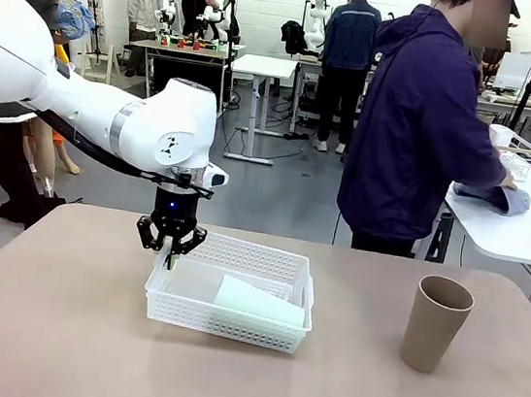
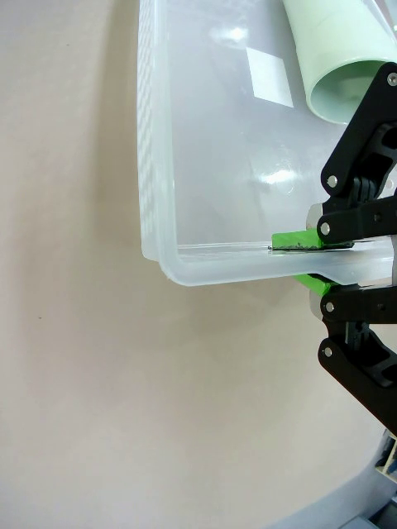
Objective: Clean and organize the cups into the basket.
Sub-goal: Pick up the Reusable plastic cup from the right side of the table and stack it inside the Organizing basket in the center of the table.
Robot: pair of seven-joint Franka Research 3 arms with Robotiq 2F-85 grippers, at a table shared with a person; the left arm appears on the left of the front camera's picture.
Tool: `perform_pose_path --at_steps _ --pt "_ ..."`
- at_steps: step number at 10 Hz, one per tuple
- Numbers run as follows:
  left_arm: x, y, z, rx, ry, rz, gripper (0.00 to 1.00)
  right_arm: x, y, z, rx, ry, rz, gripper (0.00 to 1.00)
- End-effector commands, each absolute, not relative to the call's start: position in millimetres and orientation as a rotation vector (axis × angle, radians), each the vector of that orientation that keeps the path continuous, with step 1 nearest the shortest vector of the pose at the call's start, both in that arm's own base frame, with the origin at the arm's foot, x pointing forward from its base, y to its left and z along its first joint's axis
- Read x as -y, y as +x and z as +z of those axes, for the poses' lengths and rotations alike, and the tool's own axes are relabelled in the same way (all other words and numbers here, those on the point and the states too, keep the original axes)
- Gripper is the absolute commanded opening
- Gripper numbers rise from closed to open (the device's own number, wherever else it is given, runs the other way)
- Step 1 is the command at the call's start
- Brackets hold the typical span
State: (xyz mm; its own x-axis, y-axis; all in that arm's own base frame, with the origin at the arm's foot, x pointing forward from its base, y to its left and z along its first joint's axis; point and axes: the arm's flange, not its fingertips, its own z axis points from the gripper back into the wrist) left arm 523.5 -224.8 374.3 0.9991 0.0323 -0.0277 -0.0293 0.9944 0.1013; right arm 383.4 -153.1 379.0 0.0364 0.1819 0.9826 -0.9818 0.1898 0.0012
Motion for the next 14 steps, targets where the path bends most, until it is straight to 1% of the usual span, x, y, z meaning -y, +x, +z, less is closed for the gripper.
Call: perform_pose_path --at_steps 1,4,7,8,14 --pt "224.4 523.2 376.2 -0.025 0.101 0.031 0.0 126.4 403.4 336.9 1.07 0.912 1.179 1.0" --pt "224.4 523.2 376.2 -0.025 0.101 0.031 0.0 98.1 426.6 300.7 1.005 0.851 1.192 1.0" --pt "224.4 523.2 376.2 -0.025 0.101 0.031 0.0 82.0 444.3 275.3 0.929 0.863 1.192 1.0" --pt "224.4 523.2 376.2 -0.025 0.101 0.031 0.0 79.4 449.7 270.3 0.942 0.853 1.192 1.0" --pt "224.4 523.2 376.2 -0.025 0.101 0.031 0.0 56.4 463.0 252.8 0.932 0.953 1.257 1.0"
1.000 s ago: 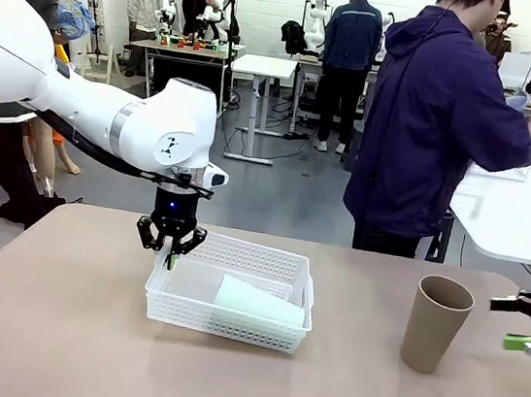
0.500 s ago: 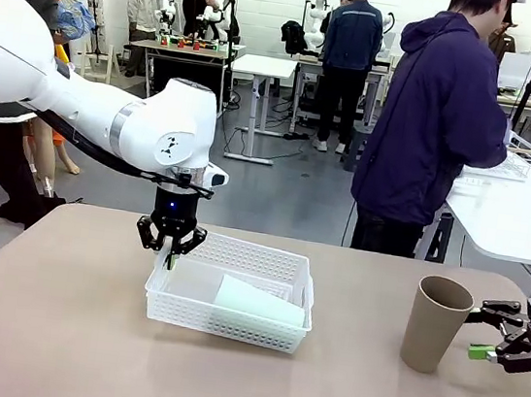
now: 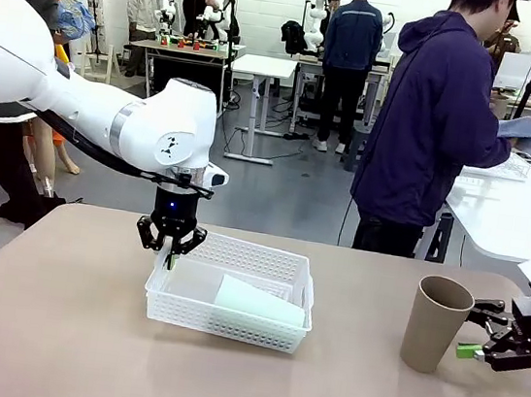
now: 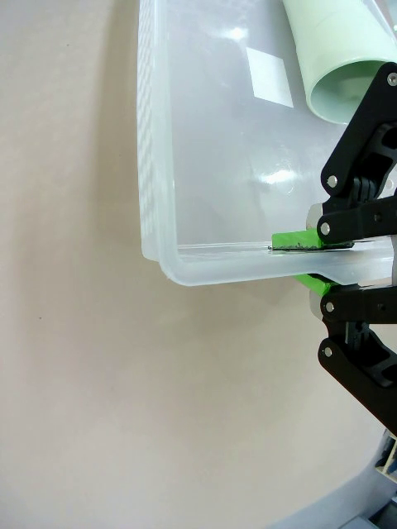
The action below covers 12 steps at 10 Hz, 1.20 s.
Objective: Clean and organize the cups into the basket.
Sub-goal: Pick up the Reusable plastic cup from the right side of the table and stack it inside the Organizing basket in the center of the table.
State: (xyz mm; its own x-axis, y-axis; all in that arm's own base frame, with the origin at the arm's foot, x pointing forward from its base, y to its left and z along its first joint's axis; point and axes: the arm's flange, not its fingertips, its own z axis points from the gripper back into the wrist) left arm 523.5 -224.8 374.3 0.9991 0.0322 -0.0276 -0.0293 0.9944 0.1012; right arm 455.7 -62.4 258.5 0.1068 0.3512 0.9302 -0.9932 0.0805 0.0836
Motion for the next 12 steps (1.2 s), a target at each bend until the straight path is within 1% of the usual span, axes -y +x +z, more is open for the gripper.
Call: perform_pose_path --at_steps 1,5,8,9,10,11,12 --pt "224.4 523.2 376.2 -0.025 0.101 0.031 0.0 51.1 465.6 248.4 0.918 0.965 1.263 1.0" --pt "224.4 523.2 376.2 -0.025 0.101 0.031 0.0 26.1 473.7 240.0 0.871 1.027 1.301 1.0" --pt "224.4 523.2 376.2 -0.025 0.101 0.031 0.0 13.1 479.0 238.2 0.883 1.051 1.32 1.0" --pt "224.4 523.2 376.2 -0.025 0.101 0.031 0.0 14.1 478.4 238.3 0.89 1.059 1.333 0.47" --pt "224.4 523.2 376.2 -0.025 0.101 0.031 0.0 16.2 477.7 237.9 0.889 1.057 1.335 0.42" --pt "224.4 523.2 376.2 -0.025 0.101 0.031 0.0 17.7 476.5 237.8 0.886 1.052 1.336 0.0" --pt "224.4 523.2 376.2 -0.025 0.101 0.031 0.0 18.9 474.8 239.1 0.888 1.051 1.339 0.0"
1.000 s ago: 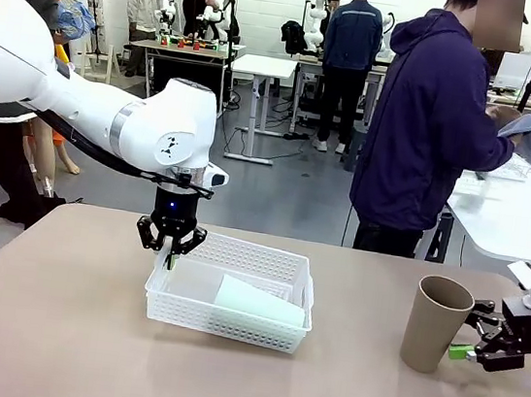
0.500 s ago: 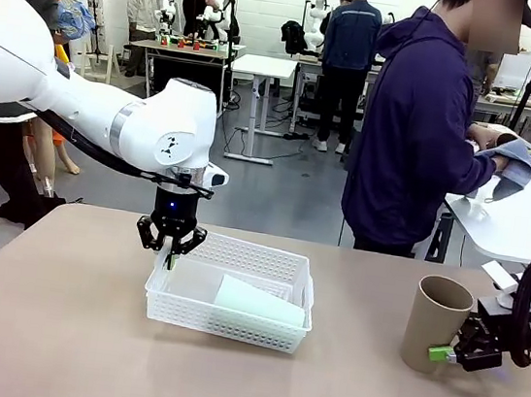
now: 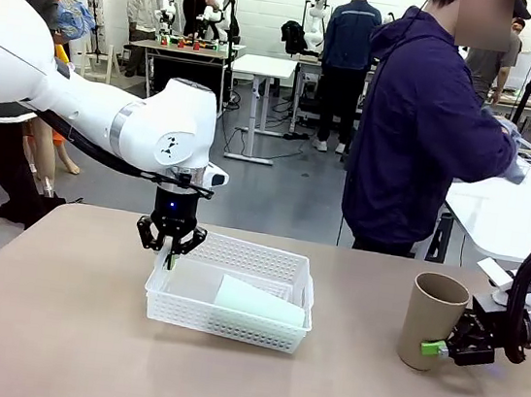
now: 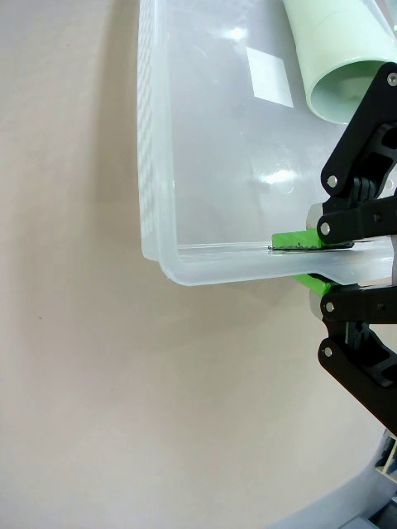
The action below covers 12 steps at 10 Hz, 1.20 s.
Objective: Clean and organize the cups into the basket.
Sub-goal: Pick up the Reusable plastic cup from the right side of the table and stack it inside the Organizing basket in the center of the table.
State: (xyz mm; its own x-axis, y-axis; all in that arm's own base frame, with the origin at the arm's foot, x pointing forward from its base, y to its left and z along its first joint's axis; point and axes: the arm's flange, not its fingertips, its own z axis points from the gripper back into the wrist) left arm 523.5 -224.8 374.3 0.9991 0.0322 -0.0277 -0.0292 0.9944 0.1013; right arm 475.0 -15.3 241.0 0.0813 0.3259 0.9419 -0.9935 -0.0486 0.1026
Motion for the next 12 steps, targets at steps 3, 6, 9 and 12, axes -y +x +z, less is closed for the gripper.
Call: perform_pose_path --at_steps 3,6,9,12 --pt "224.4 523.2 376.2 -0.025 0.101 0.031 0.0 8.5 457.9 305.6 0.838 1.079 1.209 0.0" --pt "224.4 523.2 376.2 -0.025 0.101 0.031 0.0 -4.2 440.7 427.0 0.904 1.022 1.198 0.0" --pt "224.4 523.2 376.2 -0.025 0.101 0.031 0.0 -16.1 426.8 460.7 0.91 0.947 1.229 0.0" --pt "224.4 523.2 376.2 -0.025 0.101 0.031 0.0 -5.2 432.1 473.7 0.908 0.992 1.249 0.0"
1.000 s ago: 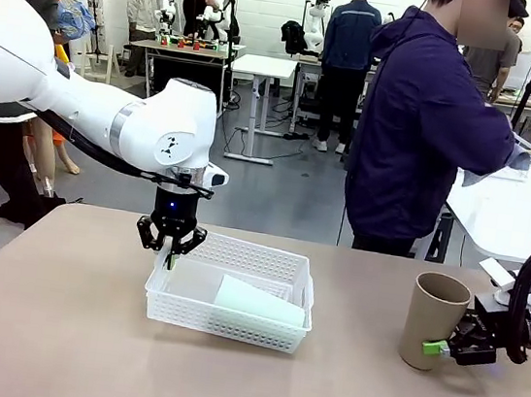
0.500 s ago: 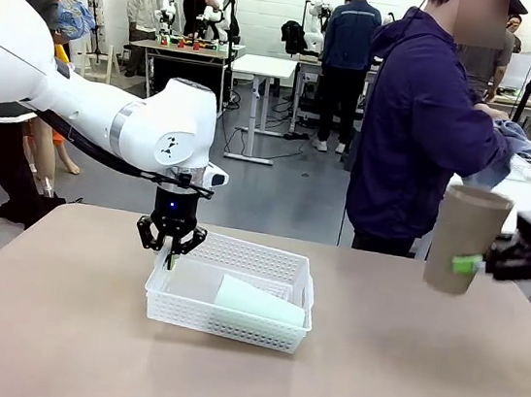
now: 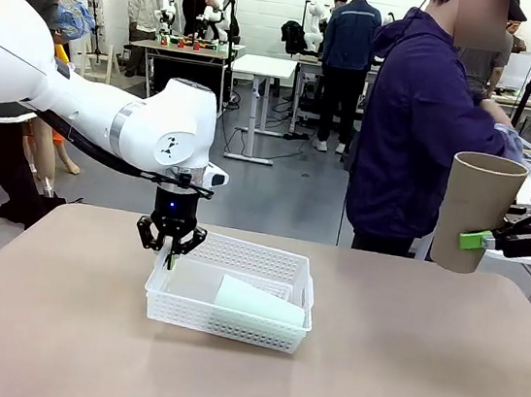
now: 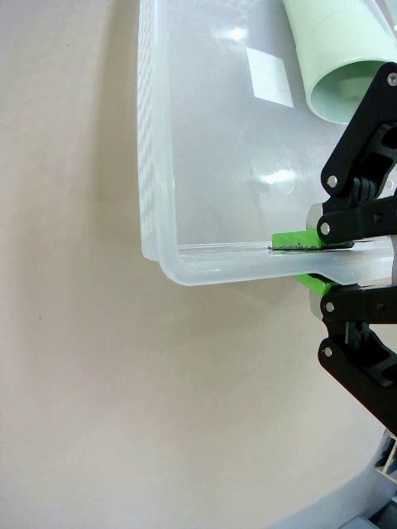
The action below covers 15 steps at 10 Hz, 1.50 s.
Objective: Clean and organize the cups into the basket.
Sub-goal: Pick up the Reusable plastic cup from the right side of the table and stack it inside the Organizing basket in the center of the table.
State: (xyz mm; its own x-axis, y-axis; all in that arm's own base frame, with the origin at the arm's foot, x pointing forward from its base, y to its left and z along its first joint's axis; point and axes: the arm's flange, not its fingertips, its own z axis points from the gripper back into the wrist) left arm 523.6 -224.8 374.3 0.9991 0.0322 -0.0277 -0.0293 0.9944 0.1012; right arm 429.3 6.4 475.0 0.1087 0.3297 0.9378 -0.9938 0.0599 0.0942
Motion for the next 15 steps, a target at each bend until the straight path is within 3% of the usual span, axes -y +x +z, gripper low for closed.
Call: perform_pose_path --at_steps 1,2,3,5,8,12,15 --pt "224.4 523.2 376.2 -0.025 0.101 0.031 0.0 -5.2 432.1 473.7 0.908 0.992 1.249 0.0" --pt "224.4 523.2 376.2 -0.025 0.101 0.031 0.0 -6.4 429.3 475.0 0.906 0.975 1.245 0.81" --pt "224.4 523.2 376.2 -0.025 0.101 0.031 0.0 -56.2 429.7 521.0 0.79 0.817 1.336 0.81" --pt "224.4 523.2 376.2 -0.025 0.101 0.031 0.0 -145.7 471.3 562.2 0.522 0.681 1.395 0.81" --pt "224.4 523.2 376.2 -0.025 0.101 0.031 0.0 -257.4 542.7 529.4 0.168 0.527 1.377 0.81" --pt "224.4 523.2 376.2 -0.025 0.101 0.031 0.0 -343.1 589.7 465.7 0.024 0.503 1.439 0.81" --pt "224.4 523.2 376.2 -0.025 0.101 0.031 0.0 -355.5 591.8 437.5 0.017 0.576 1.468 0.81"
